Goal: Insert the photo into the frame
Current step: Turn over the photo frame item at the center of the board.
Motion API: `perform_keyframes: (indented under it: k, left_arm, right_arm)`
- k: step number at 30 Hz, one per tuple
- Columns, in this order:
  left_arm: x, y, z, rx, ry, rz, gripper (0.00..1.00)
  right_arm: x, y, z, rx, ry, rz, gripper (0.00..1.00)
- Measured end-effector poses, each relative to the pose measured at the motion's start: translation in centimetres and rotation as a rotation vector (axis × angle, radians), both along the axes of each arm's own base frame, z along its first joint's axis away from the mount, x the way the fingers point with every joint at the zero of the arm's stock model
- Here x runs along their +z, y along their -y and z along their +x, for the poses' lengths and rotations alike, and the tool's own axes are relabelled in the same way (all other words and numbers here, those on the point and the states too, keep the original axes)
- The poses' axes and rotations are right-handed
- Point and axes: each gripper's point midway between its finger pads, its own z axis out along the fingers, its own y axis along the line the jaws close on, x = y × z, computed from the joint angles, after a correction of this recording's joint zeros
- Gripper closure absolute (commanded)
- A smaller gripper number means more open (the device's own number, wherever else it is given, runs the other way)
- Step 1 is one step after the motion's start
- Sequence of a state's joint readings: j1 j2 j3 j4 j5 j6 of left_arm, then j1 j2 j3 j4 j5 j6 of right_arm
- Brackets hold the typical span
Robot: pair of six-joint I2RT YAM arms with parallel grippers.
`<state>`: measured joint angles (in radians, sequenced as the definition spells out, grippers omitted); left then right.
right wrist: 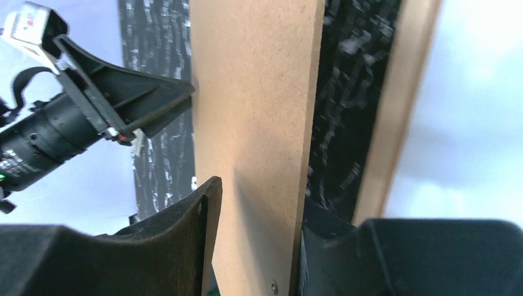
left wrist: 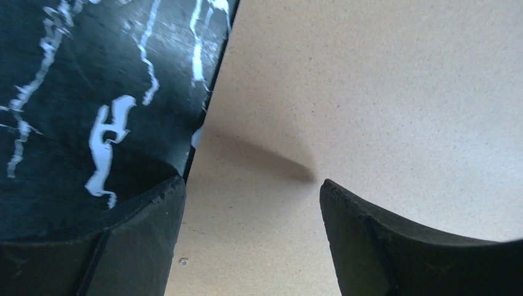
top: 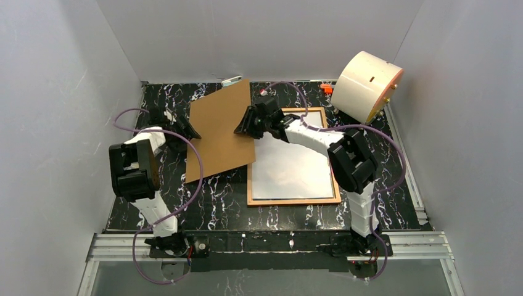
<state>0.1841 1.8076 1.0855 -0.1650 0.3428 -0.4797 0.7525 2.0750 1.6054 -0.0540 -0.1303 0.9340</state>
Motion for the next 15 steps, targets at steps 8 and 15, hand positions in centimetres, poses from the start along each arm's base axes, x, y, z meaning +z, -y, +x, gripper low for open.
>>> perform_keyframes:
  k: [8,15]
  left_arm:
    - [0.1,3.2,-1.7,-0.047,-0.031,-0.065,0.24]
    - [0.1,4.5,-2.5,-0.067,-0.05,-0.116,0.23]
  right_arm:
    - [-2.0,4.9,-3.5,-0.044,-0.035,-0.079,0.52]
    - [-1.8,7.8,-4.5,-0.03,-0.034,-0.037,0.47]
